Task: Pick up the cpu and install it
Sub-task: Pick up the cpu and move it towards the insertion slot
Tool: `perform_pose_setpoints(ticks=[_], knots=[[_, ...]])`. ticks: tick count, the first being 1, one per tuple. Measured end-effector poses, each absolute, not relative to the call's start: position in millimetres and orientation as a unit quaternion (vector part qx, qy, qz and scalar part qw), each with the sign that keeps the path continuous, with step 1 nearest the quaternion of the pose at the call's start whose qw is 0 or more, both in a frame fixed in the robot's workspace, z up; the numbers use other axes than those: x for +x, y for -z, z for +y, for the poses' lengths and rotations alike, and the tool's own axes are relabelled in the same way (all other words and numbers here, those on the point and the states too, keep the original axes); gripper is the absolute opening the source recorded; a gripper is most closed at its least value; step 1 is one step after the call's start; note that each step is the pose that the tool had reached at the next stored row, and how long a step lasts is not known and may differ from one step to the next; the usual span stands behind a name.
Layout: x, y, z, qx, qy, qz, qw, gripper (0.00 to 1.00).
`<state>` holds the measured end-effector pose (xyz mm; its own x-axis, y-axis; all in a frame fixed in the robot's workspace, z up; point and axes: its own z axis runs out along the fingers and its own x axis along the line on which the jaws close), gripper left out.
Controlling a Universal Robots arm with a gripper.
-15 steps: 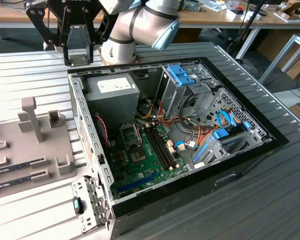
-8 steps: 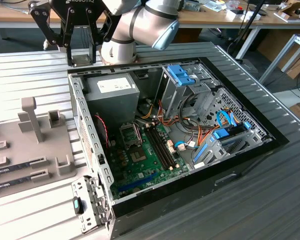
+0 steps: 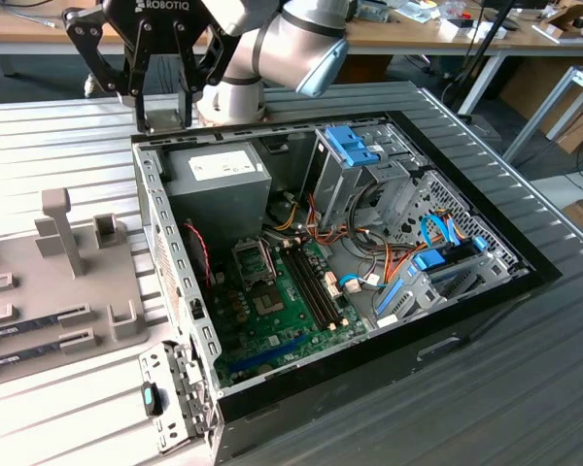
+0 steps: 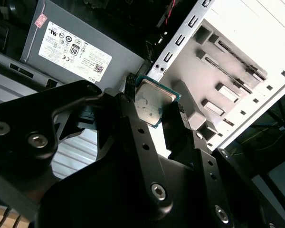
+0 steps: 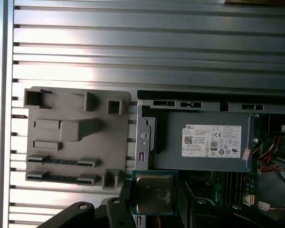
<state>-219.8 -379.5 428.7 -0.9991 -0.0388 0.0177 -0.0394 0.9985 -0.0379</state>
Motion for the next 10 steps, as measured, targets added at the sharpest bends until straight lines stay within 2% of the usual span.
perform_pose_setpoints(ticks=[10], knots=[[-212.7, -426.2, -386.0, 0.02, -0.019, -1.0, 0.009, 0.47]])
